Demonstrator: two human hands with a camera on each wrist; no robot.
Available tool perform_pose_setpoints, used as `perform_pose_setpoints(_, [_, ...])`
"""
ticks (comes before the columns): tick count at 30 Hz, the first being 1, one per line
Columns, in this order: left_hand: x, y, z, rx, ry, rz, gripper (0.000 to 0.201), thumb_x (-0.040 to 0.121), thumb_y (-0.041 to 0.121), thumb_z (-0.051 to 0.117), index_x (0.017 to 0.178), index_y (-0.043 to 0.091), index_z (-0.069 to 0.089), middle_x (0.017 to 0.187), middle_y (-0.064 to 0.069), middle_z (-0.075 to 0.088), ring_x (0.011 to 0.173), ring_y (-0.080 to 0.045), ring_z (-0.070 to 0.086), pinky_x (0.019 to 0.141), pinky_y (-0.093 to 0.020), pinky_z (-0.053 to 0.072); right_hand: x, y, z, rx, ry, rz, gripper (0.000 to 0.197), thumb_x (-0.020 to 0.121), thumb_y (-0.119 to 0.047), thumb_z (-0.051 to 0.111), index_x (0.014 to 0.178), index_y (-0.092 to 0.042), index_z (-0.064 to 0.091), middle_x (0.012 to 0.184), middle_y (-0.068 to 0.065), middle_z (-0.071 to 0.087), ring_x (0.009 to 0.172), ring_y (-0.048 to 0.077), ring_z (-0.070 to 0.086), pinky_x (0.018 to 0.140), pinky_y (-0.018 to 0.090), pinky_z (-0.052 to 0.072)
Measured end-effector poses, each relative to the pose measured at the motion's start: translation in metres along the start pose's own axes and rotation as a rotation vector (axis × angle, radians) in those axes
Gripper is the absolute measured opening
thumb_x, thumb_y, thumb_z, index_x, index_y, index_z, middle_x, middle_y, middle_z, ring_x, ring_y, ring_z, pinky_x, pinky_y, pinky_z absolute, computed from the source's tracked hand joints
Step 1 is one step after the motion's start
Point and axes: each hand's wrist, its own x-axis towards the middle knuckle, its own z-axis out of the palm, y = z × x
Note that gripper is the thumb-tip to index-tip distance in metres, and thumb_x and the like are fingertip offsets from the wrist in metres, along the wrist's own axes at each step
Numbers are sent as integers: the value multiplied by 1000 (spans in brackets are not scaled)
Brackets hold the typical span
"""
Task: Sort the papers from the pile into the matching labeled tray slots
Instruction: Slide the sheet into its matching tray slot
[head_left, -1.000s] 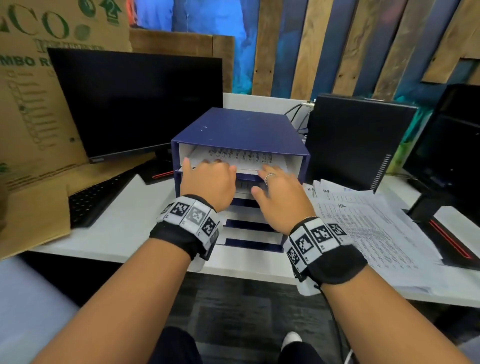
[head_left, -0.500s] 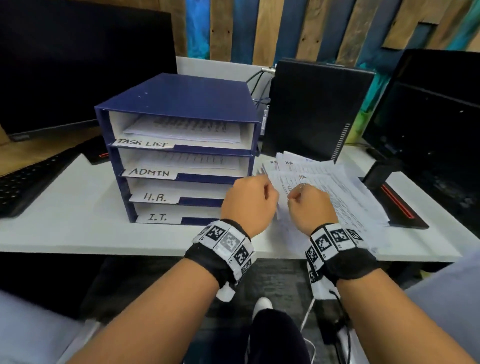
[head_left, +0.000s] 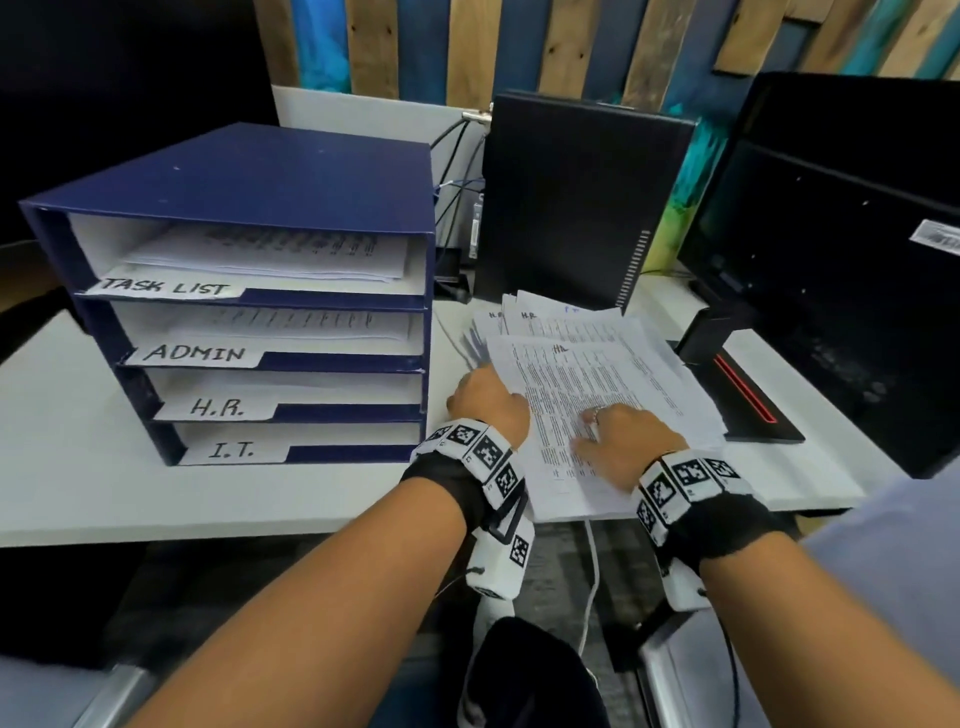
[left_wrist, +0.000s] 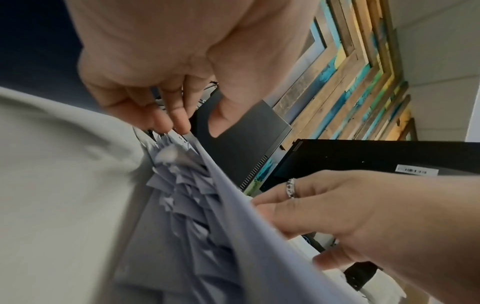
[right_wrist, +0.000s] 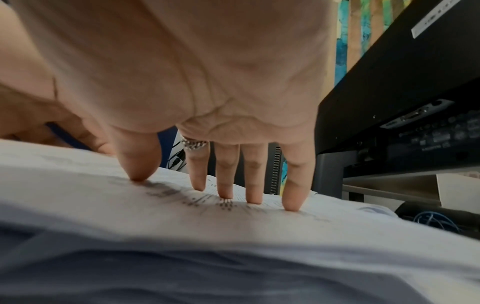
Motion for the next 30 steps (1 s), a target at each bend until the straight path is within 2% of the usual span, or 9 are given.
perform_pose_setpoints(3, [6,2,4,-29,45,10,30,88,15,59,117,8,61,104,-8,69,94,-29,65,83,-35,55,4,4,2,35,-24,-1,43,96,-47,51,133,-28,58,121,2,62,107,24,60,96,43,51])
perform_pose_setpoints(6, [4,11,6,-74,-5,56,15,92,11,57,101,6,68,97,-9,71,89,-26,67,69,-25,49,8,8,2,113,-64,10,51,93,-51,54,141,-33,51,124,0,62,116,24,59,103,44,46])
perform_pose_setpoints(9, [-9,25,9,-85,49,200,17,93,2,50,101,8,64,94,-7,69,85,-24,66,70,-28,52,14,16,0,251,11,51,56,89,-49,62,141,-30,50,143,-3,54,124,24,56,107,45,44])
perform_pose_setpoints(11, [-20,33,11,-98,115,272,18,92,-2,50,101,12,59,90,-5,66,79,-21,65,66,-30,55,17,25,-4,306,148,107,56,85,-43,66,137,-27,50,146,-2,49,120,28,58,102,51,48])
perform_pose_setpoints(14, [-34,40,13,-172,198,318,14,94,4,58,99,17,58,87,1,66,70,-5,56,54,-10,41,19,44,-13,363,237,214,72,84,-37,71,145,-21,36,150,6,37,119,35,57,95,55,53])
perform_pose_setpoints(17, [-43,45,16,-292,240,296,13,92,14,66,83,19,58,71,6,64,55,-4,53,46,-13,37,20,62,-24,587,234,251,81,88,-27,73,150,-14,23,141,15,46,110,32,61,91,45,54])
perform_pose_setpoints(21, [-33,42,16,-524,197,97,16,84,22,76,76,20,63,73,7,67,63,-9,63,57,-23,53,19,76,-30,656,288,305,76,88,-32,75,147,-9,31,140,13,55,122,34,58,102,44,47])
perform_pose_setpoints(24, [-17,32,18,-631,102,-58,10,81,19,78,82,17,68,84,0,72,75,-18,70,73,-35,60,19,88,-30,602,373,350,62,80,-37,81,128,-10,55,118,9,68,103,31,67,91,46,56])
perform_pose_setpoints(30, [8,43,11,-392,-202,-119,20,94,-1,46,90,1,65,106,-19,67,103,-34,65,88,-39,51,25,91,-40,614,403,378,26,85,-21,78,104,-4,73,93,11,74,82,29,70,76,38,57])
